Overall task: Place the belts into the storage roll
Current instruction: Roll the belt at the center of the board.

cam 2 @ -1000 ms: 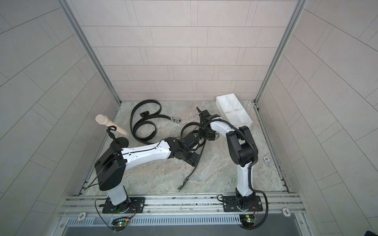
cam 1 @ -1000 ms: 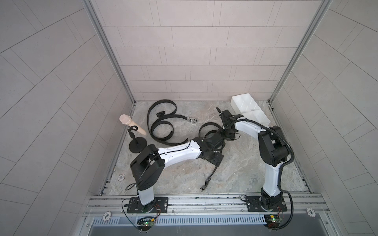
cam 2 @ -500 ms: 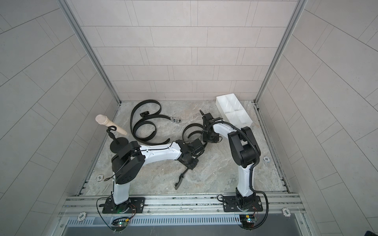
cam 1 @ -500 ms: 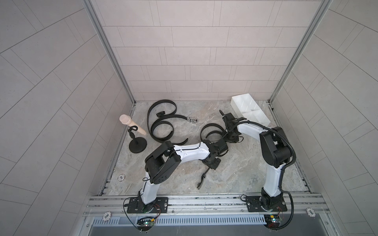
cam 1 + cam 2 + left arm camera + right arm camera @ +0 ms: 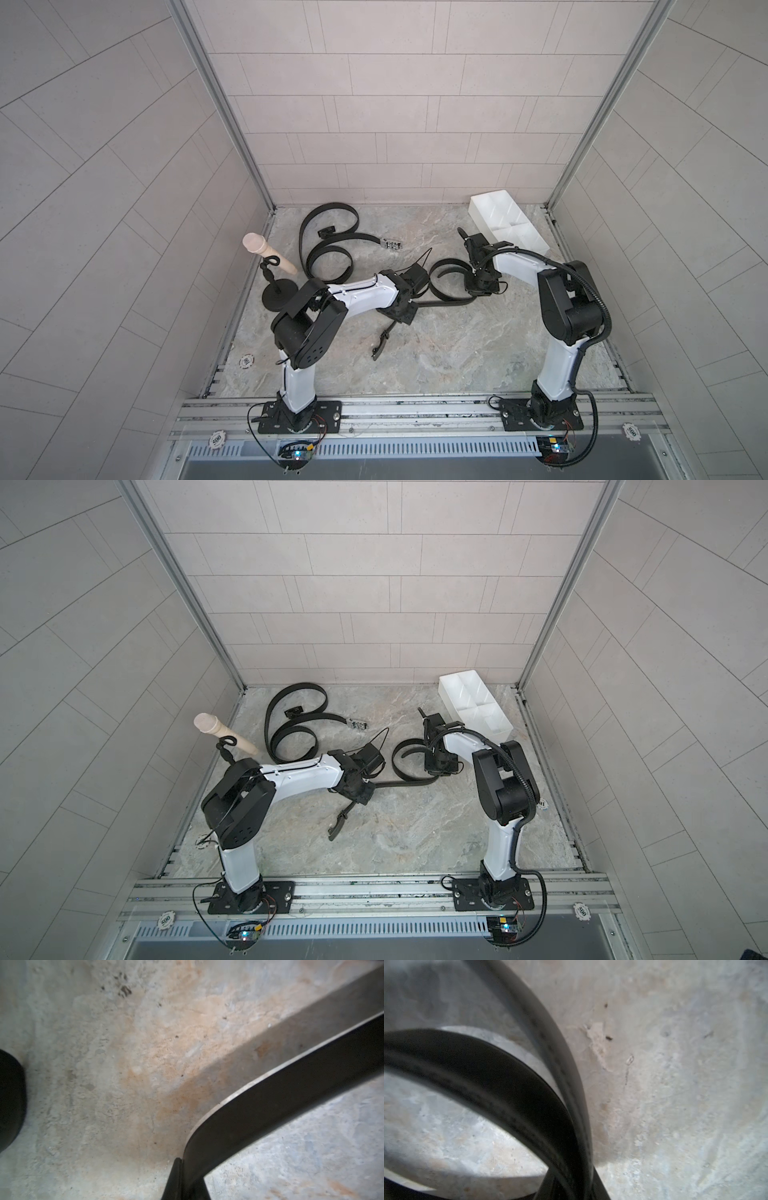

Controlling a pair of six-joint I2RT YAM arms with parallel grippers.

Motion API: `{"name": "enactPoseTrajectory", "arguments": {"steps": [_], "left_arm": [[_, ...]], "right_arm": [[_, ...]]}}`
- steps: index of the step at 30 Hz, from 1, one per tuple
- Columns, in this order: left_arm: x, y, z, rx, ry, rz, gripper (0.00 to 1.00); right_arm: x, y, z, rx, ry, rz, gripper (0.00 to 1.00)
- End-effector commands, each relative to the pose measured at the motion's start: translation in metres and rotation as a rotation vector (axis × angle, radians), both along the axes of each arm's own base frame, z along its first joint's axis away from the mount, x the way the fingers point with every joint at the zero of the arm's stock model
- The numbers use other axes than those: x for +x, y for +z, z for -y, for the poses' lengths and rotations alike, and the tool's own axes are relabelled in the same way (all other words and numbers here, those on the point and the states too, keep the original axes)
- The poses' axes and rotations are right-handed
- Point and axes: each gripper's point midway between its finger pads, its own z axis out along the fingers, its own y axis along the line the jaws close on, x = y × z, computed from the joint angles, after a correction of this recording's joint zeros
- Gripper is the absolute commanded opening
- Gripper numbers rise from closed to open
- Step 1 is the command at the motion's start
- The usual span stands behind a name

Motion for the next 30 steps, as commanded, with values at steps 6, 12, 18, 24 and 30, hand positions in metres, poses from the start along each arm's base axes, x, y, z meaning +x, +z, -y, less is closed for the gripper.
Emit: {"name": "enactPoseTrajectory", "arguments": {"steps": [6,12,18,24,30], "left_arm": [[0.015,0.0,-0.081,0.16,0.178,0.019,0.0],[0.017,-0.002,-0.106,0.174,0.24,0.019,0.0],[0.017,-0.004,-0.128,0.162,0.324,0.023,0.0],[0.021,-0.006,-0.151,0.158,0.402,0.033,0.0],[0.024,-0.005,-0.155,0.115,0.446,0.028,0.0]], "right_arm": [[-0.046,-0.015,0.056,-0.255,0.082,-0.226,0.23],[-0.047,-0.012,0.071,-0.282,0.081,-0.25,0.24],[-0.047,-0.009,0.082,-0.293,0.081,-0.268,0.24],[-0.047,-0.01,0.085,-0.301,0.093,-0.28,0.24],[-0.047,-0.01,0.088,-0.32,0.106,-0.293,0.24]]}}
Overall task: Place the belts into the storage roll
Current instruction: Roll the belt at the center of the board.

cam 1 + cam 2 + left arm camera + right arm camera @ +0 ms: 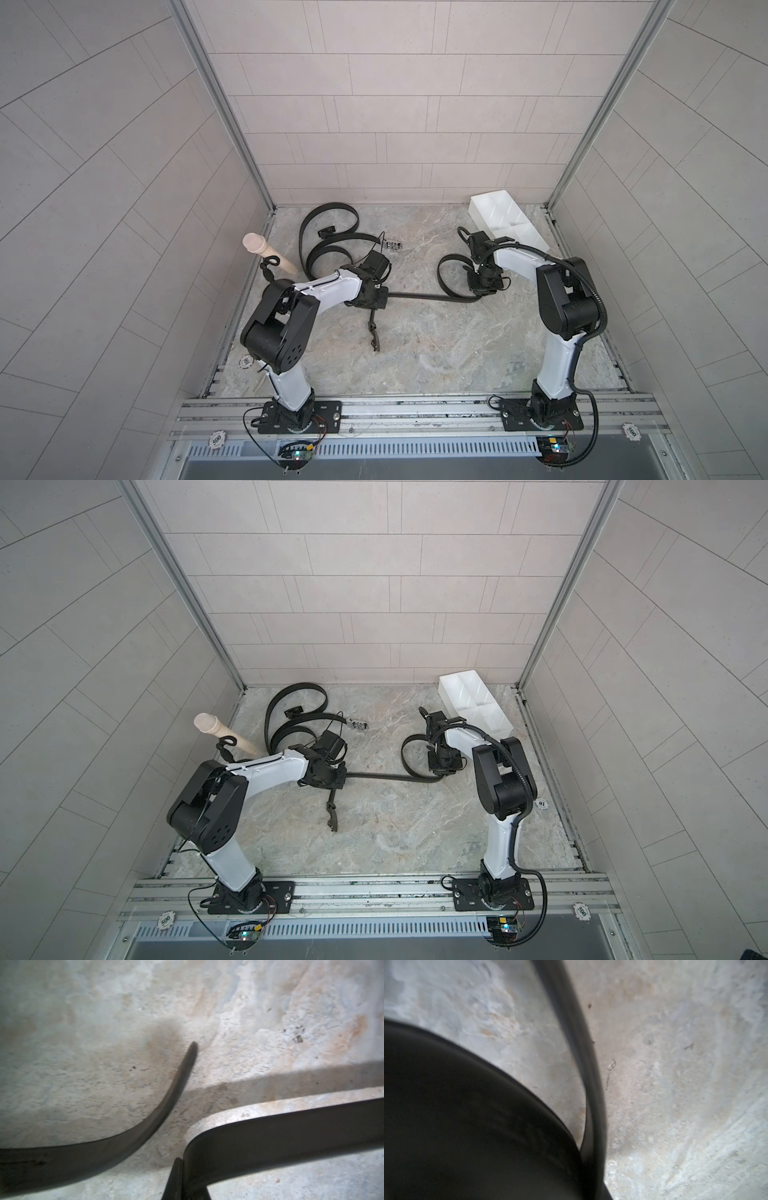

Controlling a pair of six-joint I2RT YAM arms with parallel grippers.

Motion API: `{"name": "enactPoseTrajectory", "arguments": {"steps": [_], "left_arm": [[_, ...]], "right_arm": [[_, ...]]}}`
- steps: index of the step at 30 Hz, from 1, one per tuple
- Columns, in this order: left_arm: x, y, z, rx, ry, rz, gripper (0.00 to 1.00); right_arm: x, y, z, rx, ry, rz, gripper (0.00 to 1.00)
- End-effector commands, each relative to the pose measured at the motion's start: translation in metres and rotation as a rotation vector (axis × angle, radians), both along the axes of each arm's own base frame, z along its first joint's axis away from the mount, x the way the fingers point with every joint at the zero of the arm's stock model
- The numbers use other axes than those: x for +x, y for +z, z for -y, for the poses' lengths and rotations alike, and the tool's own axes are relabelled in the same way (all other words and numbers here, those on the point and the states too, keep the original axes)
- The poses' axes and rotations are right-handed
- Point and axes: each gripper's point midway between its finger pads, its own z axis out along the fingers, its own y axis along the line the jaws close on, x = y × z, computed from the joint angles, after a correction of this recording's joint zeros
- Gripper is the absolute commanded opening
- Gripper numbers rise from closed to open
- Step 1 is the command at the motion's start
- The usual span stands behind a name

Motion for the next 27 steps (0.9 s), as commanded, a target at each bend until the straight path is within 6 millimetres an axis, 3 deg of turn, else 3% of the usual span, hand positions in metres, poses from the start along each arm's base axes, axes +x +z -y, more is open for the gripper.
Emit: {"name": "enactPoseTrajectory", "arguments": {"steps": [1,10,13,16,19,27], "left_arm": [[-0.015,-0.007,-0.073,0.239,0.159,-0.049,0.0],[-0.007,0.003,-0.076,0.272,0.133,-0.024,0.0],[0.002,0.012,-0.066,0.272,0.091,0.003,0.0],[0.015,0.024,-0.036,0.289,-0.02,0.043,0.0],[0.031,0.04,0.003,0.356,-0.163,0.112,0.0],[0.084,0.057,0.082,0.272,-0.274,0.192,0.0]], "right_arm": [[-0.046,-0.01,0.071,-0.279,0.034,-0.218,0.24],[-0.046,-0.008,0.081,-0.318,0.056,-0.246,0.27],[-0.045,-0.01,0.079,-0.308,0.061,-0.253,0.24],[-0.047,-0.012,0.068,-0.275,0.071,-0.258,0.15],[-0.055,-0.011,0.052,-0.273,0.11,-0.265,0.14],[-0.104,-0.015,0.008,-0.213,0.151,-0.27,0.14]]}}
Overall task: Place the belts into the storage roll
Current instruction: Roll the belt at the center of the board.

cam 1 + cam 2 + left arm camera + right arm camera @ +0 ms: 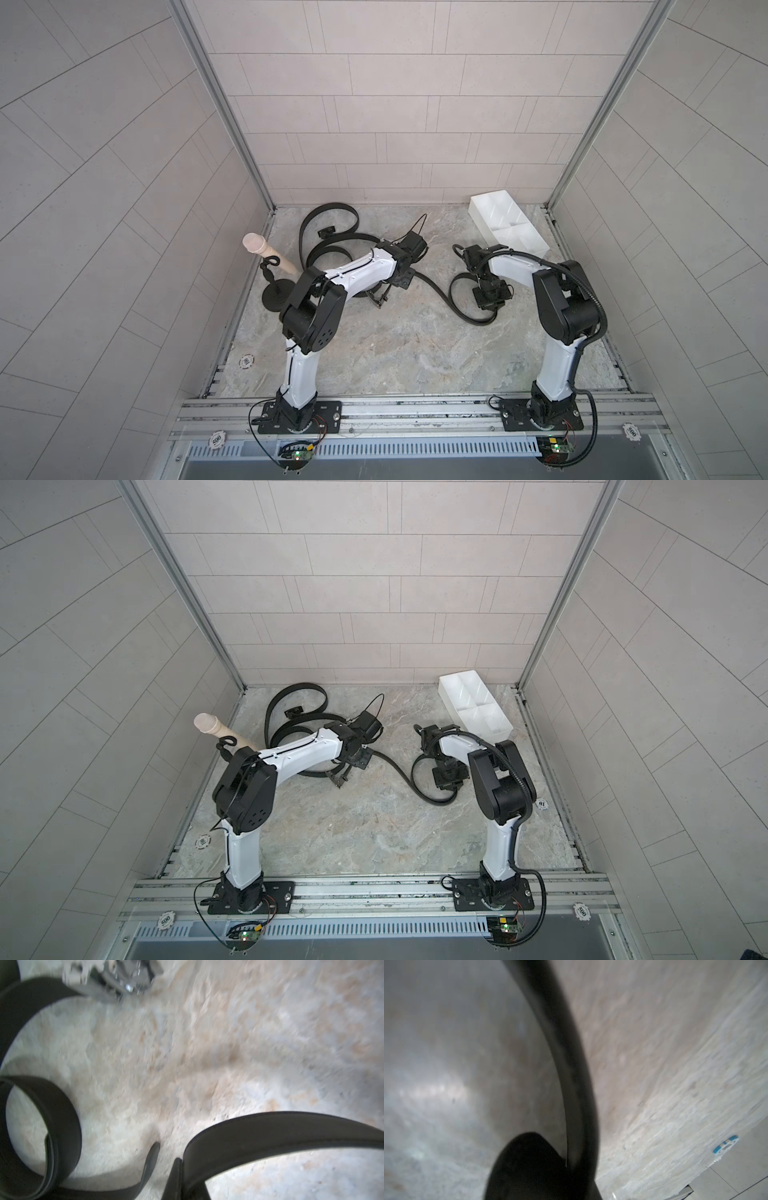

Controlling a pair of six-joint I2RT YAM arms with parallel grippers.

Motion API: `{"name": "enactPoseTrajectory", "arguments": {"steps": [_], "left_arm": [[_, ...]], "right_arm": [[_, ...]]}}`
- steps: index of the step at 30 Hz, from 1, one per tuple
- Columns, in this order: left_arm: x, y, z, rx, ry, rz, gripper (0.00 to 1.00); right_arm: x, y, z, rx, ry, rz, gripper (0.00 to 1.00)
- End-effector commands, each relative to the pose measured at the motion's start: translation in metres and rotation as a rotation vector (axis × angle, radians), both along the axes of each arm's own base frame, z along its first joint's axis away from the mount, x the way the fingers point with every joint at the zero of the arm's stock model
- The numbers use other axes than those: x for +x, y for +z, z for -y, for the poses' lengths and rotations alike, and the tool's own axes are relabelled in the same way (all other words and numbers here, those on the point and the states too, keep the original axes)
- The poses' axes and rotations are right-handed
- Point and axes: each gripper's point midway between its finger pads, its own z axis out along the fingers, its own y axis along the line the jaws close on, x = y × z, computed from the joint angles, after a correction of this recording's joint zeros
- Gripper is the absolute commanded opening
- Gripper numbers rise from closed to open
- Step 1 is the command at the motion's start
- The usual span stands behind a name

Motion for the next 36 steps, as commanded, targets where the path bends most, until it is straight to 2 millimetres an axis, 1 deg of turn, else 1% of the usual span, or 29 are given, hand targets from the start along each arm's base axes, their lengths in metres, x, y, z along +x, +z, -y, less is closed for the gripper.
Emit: {"name": "enactPoseTrajectory", "arguments": {"steps": [1,4,6,9,13,14,15,16,17,19,20,23,25,27,30,31,36], "left_arm": [[0.013,0.009,0.022,0.007,-0.067,0.009,0.0],[0.017,0.009,0.061,-0.014,-0.16,0.002,0.0],[0.021,0.002,0.077,0.008,-0.21,-0.014,0.02],[0.032,-0.011,0.084,0.058,-0.24,-0.033,0.09],[0.05,-0.02,0.078,0.138,-0.256,-0.011,0.17],[0.053,-0.023,0.077,0.132,-0.252,-0.013,0.25],[0.055,-0.024,0.076,0.118,-0.248,-0.021,0.37],[0.056,-0.026,0.076,0.092,-0.239,-0.035,0.51],[0.054,-0.026,0.078,0.057,-0.236,-0.048,0.61],[0.049,-0.024,0.082,0.018,-0.238,-0.048,0.71],[0.047,-0.022,0.082,0.014,-0.24,-0.04,0.77],[0.04,-0.015,0.073,0.019,-0.218,-0.029,0.91],[0.034,-0.008,0.064,0.019,-0.202,-0.018,0.97],[0.026,0.005,0.058,-0.005,-0.188,0.004,1.0],[0.015,0.027,0.047,-0.055,-0.151,0.046,1.0],[0.011,0.031,0.04,-0.07,-0.124,0.053,1.0],[-0.013,0.038,0.007,-0.159,0.013,0.054,1.0]], "right_arm": [[-0.048,-0.014,-0.017,0.023,0.006,-0.122,0.14],[-0.067,-0.018,-0.034,0.058,0.014,-0.13,0.14],[-0.077,-0.021,-0.044,0.077,0.014,-0.13,0.14],[-0.087,-0.019,-0.054,0.09,0.02,-0.119,0.14],[-0.092,-0.013,-0.062,0.099,0.032,-0.1,0.14],[-0.091,-0.012,-0.062,0.1,0.029,-0.096,0.14],[-0.091,-0.011,-0.062,0.102,0.031,-0.092,0.14],[-0.091,-0.011,-0.062,0.103,0.029,-0.089,0.14],[-0.09,-0.012,-0.063,0.105,0.029,-0.086,0.14],[-0.087,-0.013,-0.069,0.125,0.036,-0.074,0.14],[-0.087,-0.014,-0.073,0.132,0.041,-0.072,0.14],[-0.086,-0.017,-0.082,0.131,0.071,-0.077,0.15],[-0.083,-0.018,-0.087,0.125,0.091,-0.071,0.16],[-0.081,-0.018,-0.091,0.128,0.102,-0.062,0.16],[-0.077,-0.016,-0.097,0.136,0.116,-0.04,0.18],[-0.076,-0.016,-0.099,0.142,0.12,-0.035,0.19],[-0.074,-0.011,-0.113,0.17,0.17,-0.002,0.21]]}}
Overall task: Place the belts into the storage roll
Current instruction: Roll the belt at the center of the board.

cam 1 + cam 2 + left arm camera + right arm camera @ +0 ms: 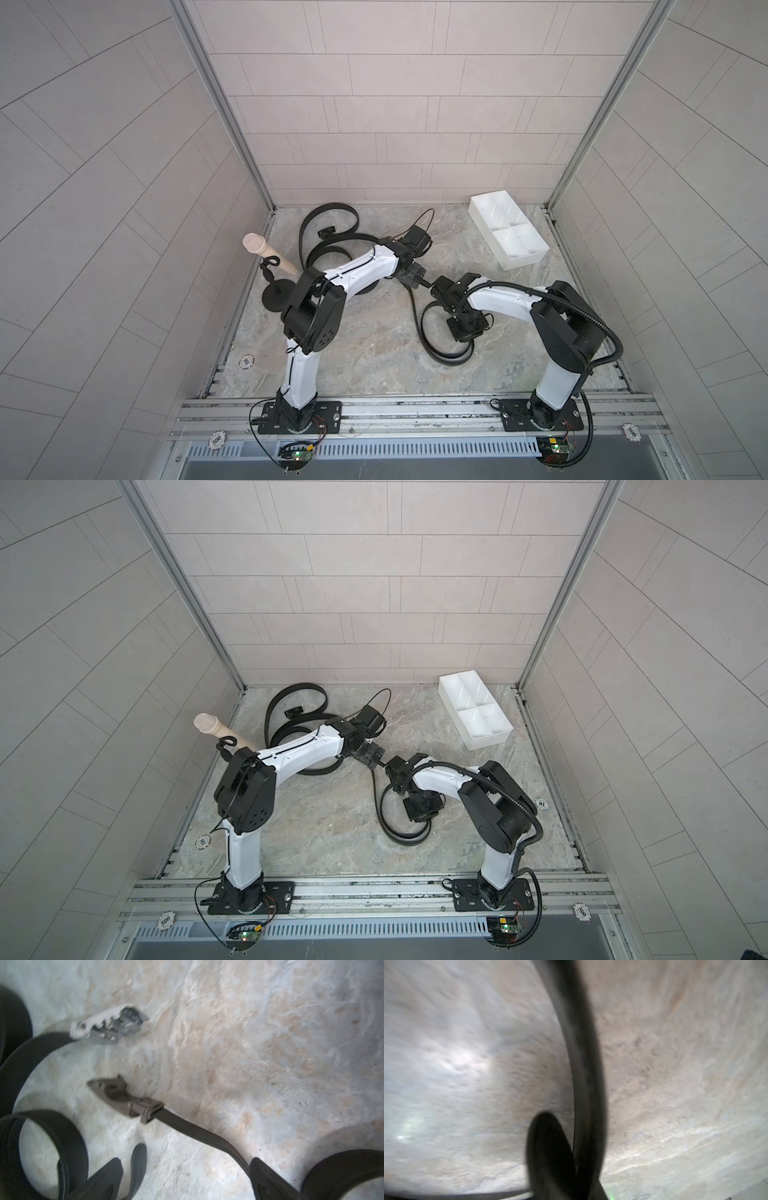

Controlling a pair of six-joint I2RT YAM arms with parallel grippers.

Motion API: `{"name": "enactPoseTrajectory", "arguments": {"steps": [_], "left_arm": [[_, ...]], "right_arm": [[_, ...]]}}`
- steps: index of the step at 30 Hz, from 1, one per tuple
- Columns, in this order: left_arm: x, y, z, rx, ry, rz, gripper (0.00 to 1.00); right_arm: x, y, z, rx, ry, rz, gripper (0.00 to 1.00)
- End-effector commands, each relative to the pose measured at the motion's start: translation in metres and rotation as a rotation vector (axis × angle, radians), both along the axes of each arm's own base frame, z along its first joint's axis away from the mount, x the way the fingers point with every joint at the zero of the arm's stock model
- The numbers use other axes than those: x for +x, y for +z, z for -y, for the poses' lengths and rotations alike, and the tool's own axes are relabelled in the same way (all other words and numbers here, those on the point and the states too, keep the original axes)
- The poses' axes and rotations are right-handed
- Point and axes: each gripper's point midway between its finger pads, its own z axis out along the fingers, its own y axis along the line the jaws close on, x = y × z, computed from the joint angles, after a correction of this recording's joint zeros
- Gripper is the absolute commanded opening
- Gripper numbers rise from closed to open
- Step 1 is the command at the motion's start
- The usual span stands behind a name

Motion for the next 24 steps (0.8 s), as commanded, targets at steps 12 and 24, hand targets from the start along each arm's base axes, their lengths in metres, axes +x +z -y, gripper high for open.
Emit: {"name": "enactPoseTrajectory", "arguments": {"steps": [12,24], "left_arm": [[-0.04,-0.021,-0.022,-0.293,0.305,-0.079,0.93],[0.001,-0.06,0.047,-0.4,0.254,-0.164,0.82]], "right_arm": [[0.003,-0.009,-0.045,0.108,0.127,0.042,0.23],[-0.001,-0.007,-0.081,0.176,0.177,0.073,0.24]]}}
